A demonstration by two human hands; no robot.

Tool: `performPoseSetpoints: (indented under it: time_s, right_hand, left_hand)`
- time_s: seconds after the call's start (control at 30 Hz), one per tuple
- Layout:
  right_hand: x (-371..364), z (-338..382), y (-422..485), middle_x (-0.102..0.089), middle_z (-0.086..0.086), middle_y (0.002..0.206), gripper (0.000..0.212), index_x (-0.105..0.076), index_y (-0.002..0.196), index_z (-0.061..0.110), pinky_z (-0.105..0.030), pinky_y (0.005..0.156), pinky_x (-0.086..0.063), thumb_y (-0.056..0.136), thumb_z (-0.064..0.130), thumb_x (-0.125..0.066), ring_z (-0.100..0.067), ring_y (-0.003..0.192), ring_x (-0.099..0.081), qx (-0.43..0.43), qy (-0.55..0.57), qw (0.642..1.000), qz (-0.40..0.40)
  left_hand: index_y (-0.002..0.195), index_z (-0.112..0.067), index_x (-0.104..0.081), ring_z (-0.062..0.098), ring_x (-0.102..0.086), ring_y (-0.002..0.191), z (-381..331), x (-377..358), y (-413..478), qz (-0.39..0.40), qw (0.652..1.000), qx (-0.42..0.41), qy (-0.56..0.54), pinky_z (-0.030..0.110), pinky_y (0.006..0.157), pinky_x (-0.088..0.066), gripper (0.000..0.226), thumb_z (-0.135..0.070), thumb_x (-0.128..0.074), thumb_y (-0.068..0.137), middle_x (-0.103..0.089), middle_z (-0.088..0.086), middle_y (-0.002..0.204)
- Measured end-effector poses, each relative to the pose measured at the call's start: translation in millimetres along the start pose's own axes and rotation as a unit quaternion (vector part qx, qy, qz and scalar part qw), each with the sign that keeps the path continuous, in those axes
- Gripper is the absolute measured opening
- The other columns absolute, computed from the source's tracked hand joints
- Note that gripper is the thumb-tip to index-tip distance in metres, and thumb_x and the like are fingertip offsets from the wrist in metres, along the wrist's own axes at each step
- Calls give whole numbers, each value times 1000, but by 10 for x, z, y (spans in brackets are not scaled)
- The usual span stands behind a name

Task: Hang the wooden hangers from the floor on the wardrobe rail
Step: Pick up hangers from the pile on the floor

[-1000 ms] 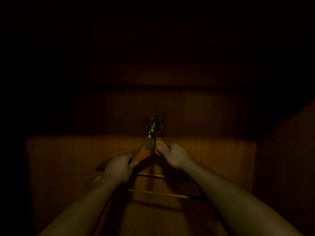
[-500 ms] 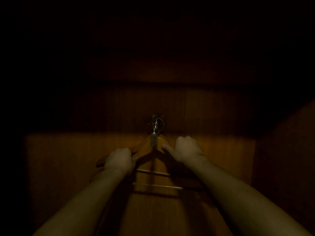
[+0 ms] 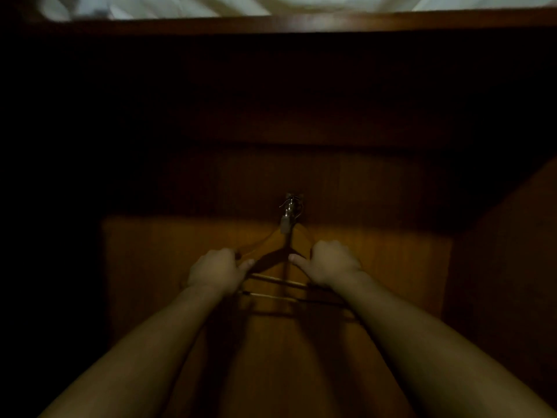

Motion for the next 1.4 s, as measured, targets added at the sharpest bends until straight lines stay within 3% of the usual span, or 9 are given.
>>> performPoseSetpoints:
  time_s: [0.2, 0.3, 0.37, 0.43, 0.53, 0.77, 1.0, 1.13, 1.4]
  right_hand:
    - [-4, 579, -427, -62, 1, 75, 57, -61, 76, 20, -31, 60, -45, 88, 74, -45, -16, 69, -58, 92, 29, 995, 30]
    - [-166, 981, -739, -65, 0, 86, 58, -66, 91, 21, -37, 76, -53, 86, 76, -45, -21, 81, -62, 143, 38, 987, 61]
    - [-254, 1288, -985, -64, 1, 85, 58, -65, 92, 21, -33, 67, -50, 86, 76, -45, -18, 77, -60, 188, 47, 978, 77]
    - [-313, 1627, -1271, -63, 2, 85, 61, -64, 95, 20, -29, 56, -40, 86, 77, -43, -15, 72, -57, 234, 53, 966, 96]
    - [-382, 2212, -1746, -62, -1, 96, 69, -61, 110, 18, -34, 61, -46, 85, 79, -41, -20, 82, -58, 298, 77, 943, 129]
    - [-271, 3843, -3265, -68, -5, 100, 69, -66, 102, 20, -39, 76, -54, 80, 82, -45, -26, 90, -64, 429, 151, 875, 167]
    - [158, 5318, -5059, -66, -5, 98, 75, -67, 106, 19, -37, 70, -52, 78, 84, -42, -26, 87, -63, 552, 197, 787, 192]
    - [301, 5877, -6073, -61, -1, 86, 73, -66, 103, 19, -35, 61, -45, 81, 83, -40, -21, 77, -57, 602, 202, 744, 209]
    - [370, 6556, -7623, -66, -5, 100, 72, -65, 107, 15, -36, 66, -47, 86, 79, -39, -24, 84, -60, 661, 188, 687, 236]
  left_hand:
    - [112, -27, -63, 8, -47, 65, 265, 486, -694, -36, 997, 56, 45, 27, 53, -37, 44, -62, -49, 91, -50, -11, 75]
    - [126, -27, -58, 17, -62, 89, 480, 633, -1189, -18, 993, 93, 75, 33, 70, -52, 51, -62, -48, 91, -65, -2, 102]
    - [135, -26, -53, 22, -62, 107, 677, 723, -1580, -6, 988, 132, 85, 37, 84, -54, 56, -62, -46, 92, -64, 2, 123]
    - [136, -28, -51, 21, -62, 108, 901, 848, -2011, 2, 982, 164, 92, 37, 84, -54, 57, -64, -46, 92, -63, 1, 127]
    - [135, -28, -52, 22, -62, 107, 1306, 1187, -2685, -6, 968, 215, 126, 35, 78, -49, 57, -64, -46, 91, -64, 3, 124]
    - [129, -28, -57, 30, -62, 108, 2249, 2310, -4469, -33, 913, 358, 193, 38, 83, -49, 54, -65, -45, 91, -66, 7, 121]
    - [130, -27, -56, 28, -61, 109, 2918, 3394, -6430, -61, 843, 481, 233, 41, 87, -51, 56, -65, -43, 91, -65, 7, 123]
    - [135, -25, -53, 27, -60, 112, 3170, 3811, -7475, -55, 805, 534, 253, 43, 90, -51, 60, -65, -41, 92, -63, 7, 128]
    - [140, -21, -49, 30, -57, 118, 3499, 4153, -9125, -68, 752, 612, 235, 45, 95, -48, 61, -61, -42, 94, -59, 11, 135]
Point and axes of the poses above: each hand's wrist, its own y-axis towards the middle knuckle, its own x-axis out of the back of the hand, z = x × y, the point moved 10 cm from there along y, towards the middle knuckle
